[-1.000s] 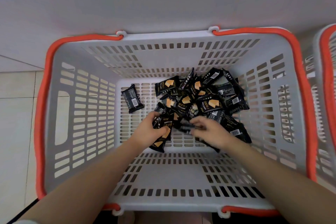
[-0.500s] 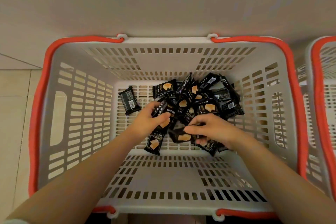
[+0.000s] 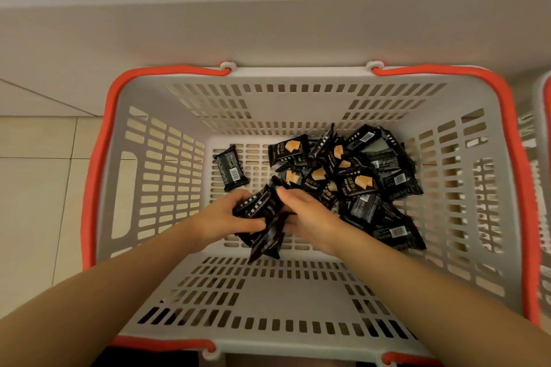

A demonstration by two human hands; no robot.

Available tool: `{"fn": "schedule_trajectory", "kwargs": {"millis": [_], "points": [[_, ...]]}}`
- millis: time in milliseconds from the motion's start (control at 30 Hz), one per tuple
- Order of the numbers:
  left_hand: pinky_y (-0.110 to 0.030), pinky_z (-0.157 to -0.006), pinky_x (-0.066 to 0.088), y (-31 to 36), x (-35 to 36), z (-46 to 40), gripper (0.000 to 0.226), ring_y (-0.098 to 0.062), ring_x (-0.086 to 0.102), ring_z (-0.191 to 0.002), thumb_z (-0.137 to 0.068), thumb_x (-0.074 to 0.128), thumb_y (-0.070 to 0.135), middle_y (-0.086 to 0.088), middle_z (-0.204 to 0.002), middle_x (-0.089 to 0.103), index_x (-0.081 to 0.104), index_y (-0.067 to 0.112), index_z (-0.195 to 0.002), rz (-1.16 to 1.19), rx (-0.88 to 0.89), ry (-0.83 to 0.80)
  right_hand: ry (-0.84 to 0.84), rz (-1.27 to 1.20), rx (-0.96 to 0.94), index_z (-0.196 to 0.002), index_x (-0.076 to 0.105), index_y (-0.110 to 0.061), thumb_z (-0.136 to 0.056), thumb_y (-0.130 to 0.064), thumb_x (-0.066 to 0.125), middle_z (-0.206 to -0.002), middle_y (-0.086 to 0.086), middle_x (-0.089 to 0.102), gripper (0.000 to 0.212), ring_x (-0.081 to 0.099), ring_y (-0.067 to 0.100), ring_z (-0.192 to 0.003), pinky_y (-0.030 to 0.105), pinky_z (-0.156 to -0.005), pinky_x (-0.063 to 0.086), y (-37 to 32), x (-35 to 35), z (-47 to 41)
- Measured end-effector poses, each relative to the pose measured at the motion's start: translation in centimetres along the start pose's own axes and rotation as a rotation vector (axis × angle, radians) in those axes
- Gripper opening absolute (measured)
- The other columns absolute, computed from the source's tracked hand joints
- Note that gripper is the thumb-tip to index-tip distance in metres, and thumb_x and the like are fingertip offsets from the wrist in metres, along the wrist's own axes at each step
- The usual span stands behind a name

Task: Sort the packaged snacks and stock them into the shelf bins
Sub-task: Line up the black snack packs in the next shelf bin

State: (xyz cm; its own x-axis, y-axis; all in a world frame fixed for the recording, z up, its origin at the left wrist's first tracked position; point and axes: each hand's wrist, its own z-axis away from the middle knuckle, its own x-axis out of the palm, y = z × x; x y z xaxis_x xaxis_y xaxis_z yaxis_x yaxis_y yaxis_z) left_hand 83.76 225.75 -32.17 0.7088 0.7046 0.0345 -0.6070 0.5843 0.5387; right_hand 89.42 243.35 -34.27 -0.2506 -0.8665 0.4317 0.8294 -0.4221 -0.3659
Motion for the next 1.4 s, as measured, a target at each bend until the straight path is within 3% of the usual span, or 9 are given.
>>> {"fn": "schedule_trajectory", "kwargs": {"millis": [167,300,433,533,667,800,1033,1200,1400], "points": [[-0.032,-0.075,0.055,-2.1,-0.3,0.0,0.037,-0.019,0.067,-0.083,-0.077,0.075,0.017,-0.008,-0.097,0.068,0.055,0.016,-0.108,-0.050,-0.023,0.142,-0.045,-0.067,0.132,-0.126,0.041,-0.013,-0.094,-0.021,0.054,-0.116,0.016,0.059,0.035,0.066,0.026,-0.094,0.027,-0.077,0.058,1.7,1.3,-0.8],[-0.018,-0.065,0.050,-3.8,-1.0,-0.6,0.035,-0.010,0.063,-0.078,-0.082,0.069,0.020,0.001,-0.098,0.065,0.051,0.016,-0.112,-0.428,0.024,0.274,0.221,0.911,-0.195,-0.123,0.050,-0.011,-0.096,-0.025,0.051,-0.095,-0.004,0.057,0.030,0.058,0.013,-0.086,0.028,-0.081,0.052,2.5,-0.1,-1.2],[-0.026,-0.080,0.048,-4.8,-2.1,-0.8,0.043,-0.016,0.060,-0.096,-0.083,0.067,0.021,-0.001,-0.112,0.063,0.048,0.017,-0.121,-0.758,0.075,0.260,-0.028,1.710,-0.552,-0.128,0.049,-0.020,-0.095,-0.025,0.050,-0.125,-0.002,0.051,0.034,0.048,0.016,-0.114,0.034,-0.094,0.042,2.5,-2.9,-1.5],[-0.027,-0.082,0.048,-5.2,-2.0,-0.9,0.044,-0.015,0.060,-0.096,-0.083,0.068,0.024,0.001,-0.111,0.064,0.048,0.020,-0.122,-0.762,0.117,0.235,-0.213,2.025,-0.679,-0.143,0.032,-0.014,-0.093,-0.007,0.045,-0.147,0.005,0.033,0.053,0.029,0.023,-0.134,0.036,-0.107,0.029,3.6,-2.5,-2.6],[-0.031,-0.083,0.050,-5.8,-1.2,-1.2,0.044,-0.016,0.060,-0.096,-0.085,0.065,0.028,0.000,-0.112,0.063,0.046,0.021,-0.123,-0.801,0.086,0.197,-0.201,2.255,-0.704,-0.149,0.011,-0.007,-0.095,-0.005,0.034,-0.157,0.010,0.009,0.058,0.021,0.029,-0.138,0.038,-0.108,0.025,4.6,-1.9,-3.3],[-0.033,-0.084,0.050,-6.8,-0.9,-1.3,0.047,-0.018,0.059,-0.100,-0.086,0.064,0.027,-0.002,-0.115,0.062,0.043,0.019,-0.126,-0.807,0.031,0.226,-0.158,2.393,-0.779,-0.147,0.017,-0.005,-0.095,-0.008,0.036,-0.145,0.014,0.026,0.055,0.034,0.029,-0.123,0.035,-0.096,0.033,5.0,-2.1,-3.3],[-0.030,-0.084,0.050,-6.8,-0.1,-2.1,0.047,-0.016,0.061,-0.095,-0.087,0.064,0.029,-0.001,-0.116,0.063,0.040,0.022,-0.126,-0.763,0.080,0.115,-0.085,2.252,-0.639,-0.124,0.042,-0.004,-0.089,-0.003,0.043,-0.124,0.015,0.048,0.035,0.040,0.030,-0.116,0.038,-0.095,0.033,4.8,-4.0,-2.1],[-0.029,-0.087,0.047,-7.0,1.5,-3.1,0.048,-0.015,0.059,-0.100,-0.087,0.062,0.038,0.000,-0.121,0.060,0.040,0.024,-0.127,-0.747,0.064,0.002,0.002,1.643,-0.230,-0.118,0.040,-0.019,-0.087,-0.024,0.062,-0.107,0.006,0.061,0.039,0.058,0.023,-0.092,0.039,-0.078,0.052,4.5,-4.9,-0.6],[-0.032,-0.098,0.043,-6.2,2.6,-3.6,0.080,-0.016,0.052,-0.113,-0.071,0.076,0.044,0.001,-0.129,0.052,0.032,0.022,-0.135,-0.793,0.033,-0.122,0.250,1.152,-0.208,-0.106,0.055,-0.019,-0.079,-0.030,0.072,-0.108,-0.005,0.057,0.034,0.056,0.013,-0.096,0.027,-0.076,0.047,4.2,-4.8,-0.2]]}}
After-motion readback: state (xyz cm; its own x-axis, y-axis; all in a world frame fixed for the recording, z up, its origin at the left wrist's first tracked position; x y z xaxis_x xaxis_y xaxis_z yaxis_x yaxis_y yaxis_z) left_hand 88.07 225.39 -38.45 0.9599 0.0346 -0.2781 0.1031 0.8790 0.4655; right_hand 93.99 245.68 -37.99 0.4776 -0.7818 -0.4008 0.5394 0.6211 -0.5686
